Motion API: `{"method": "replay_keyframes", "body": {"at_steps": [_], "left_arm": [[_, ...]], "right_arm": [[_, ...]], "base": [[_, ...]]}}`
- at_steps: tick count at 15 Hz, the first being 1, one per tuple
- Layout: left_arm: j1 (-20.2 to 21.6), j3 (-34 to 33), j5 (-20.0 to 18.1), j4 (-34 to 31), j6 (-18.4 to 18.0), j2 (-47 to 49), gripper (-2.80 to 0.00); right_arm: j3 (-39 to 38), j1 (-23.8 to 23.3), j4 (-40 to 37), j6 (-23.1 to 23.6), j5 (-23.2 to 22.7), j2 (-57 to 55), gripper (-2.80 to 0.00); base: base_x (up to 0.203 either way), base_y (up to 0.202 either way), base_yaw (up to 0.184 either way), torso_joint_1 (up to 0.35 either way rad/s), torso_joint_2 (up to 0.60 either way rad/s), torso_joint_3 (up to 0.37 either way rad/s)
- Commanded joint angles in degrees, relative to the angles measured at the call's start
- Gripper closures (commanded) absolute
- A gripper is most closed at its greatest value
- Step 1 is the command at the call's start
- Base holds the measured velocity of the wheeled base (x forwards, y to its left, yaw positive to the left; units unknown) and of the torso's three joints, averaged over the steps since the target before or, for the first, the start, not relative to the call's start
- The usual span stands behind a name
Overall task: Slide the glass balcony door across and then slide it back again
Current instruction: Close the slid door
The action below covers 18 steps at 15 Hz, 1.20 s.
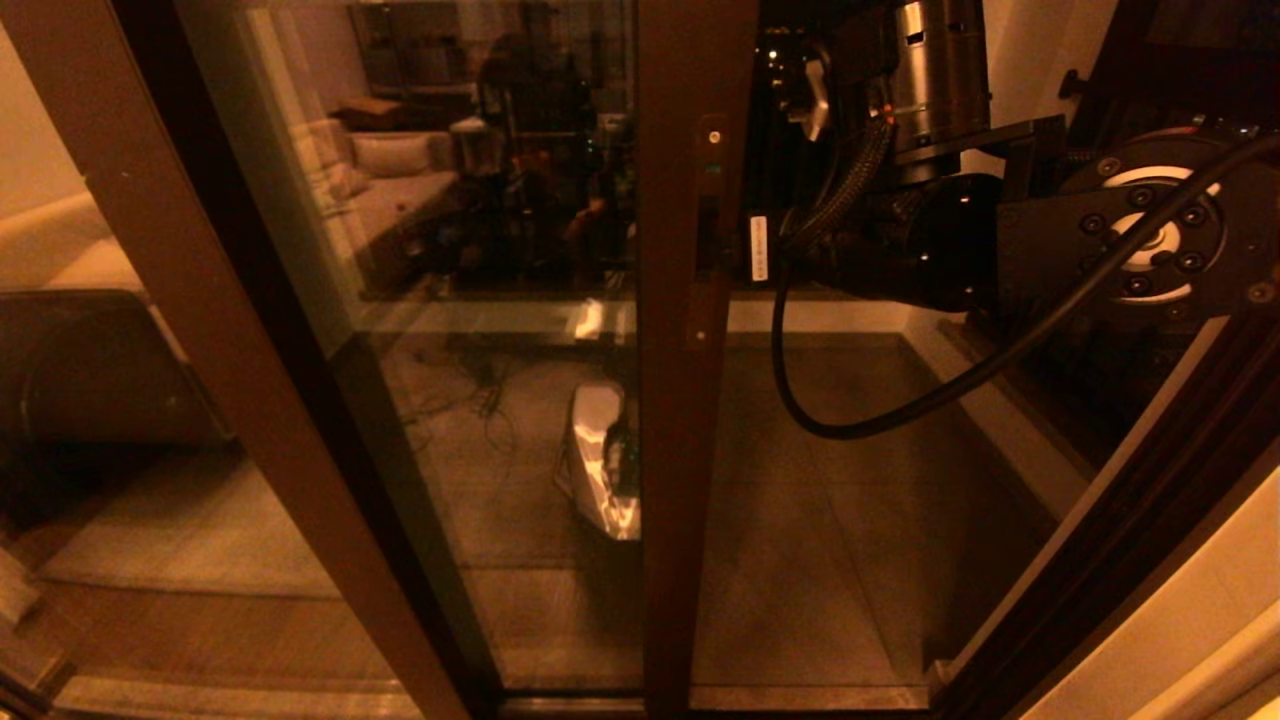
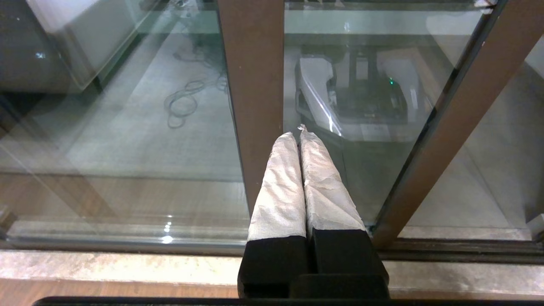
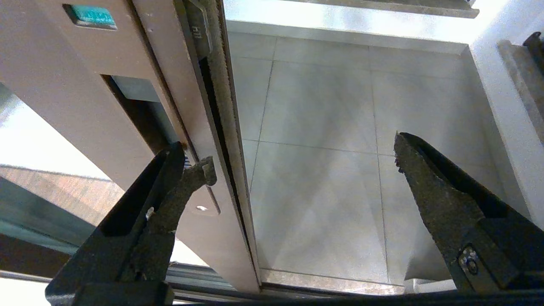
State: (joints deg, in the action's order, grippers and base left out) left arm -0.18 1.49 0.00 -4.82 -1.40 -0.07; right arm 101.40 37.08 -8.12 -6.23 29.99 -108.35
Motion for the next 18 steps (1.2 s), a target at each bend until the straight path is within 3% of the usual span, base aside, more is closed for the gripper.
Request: {"method": "replay_keyframes", "body": {"at_steps": [1,18], "left_arm": [[0.01,0.01,0.00,-0.02,0.00,-0.01,0.00],[0.01,0.01,0.00,-0.02,0.00,-0.01,0.00]], "right_arm": [[-0.06,-0.61,-0.02,-0.01,0.16,-0.14,-2.80],[0.11,-4.95,0.12,2.27,0.16,-0.63,-2.80]], "base": [[0.000,0.000,0.000,0.000,0.00,0.000],[0.000,0.000,0.000,0.000,0.00,0.000]]}}
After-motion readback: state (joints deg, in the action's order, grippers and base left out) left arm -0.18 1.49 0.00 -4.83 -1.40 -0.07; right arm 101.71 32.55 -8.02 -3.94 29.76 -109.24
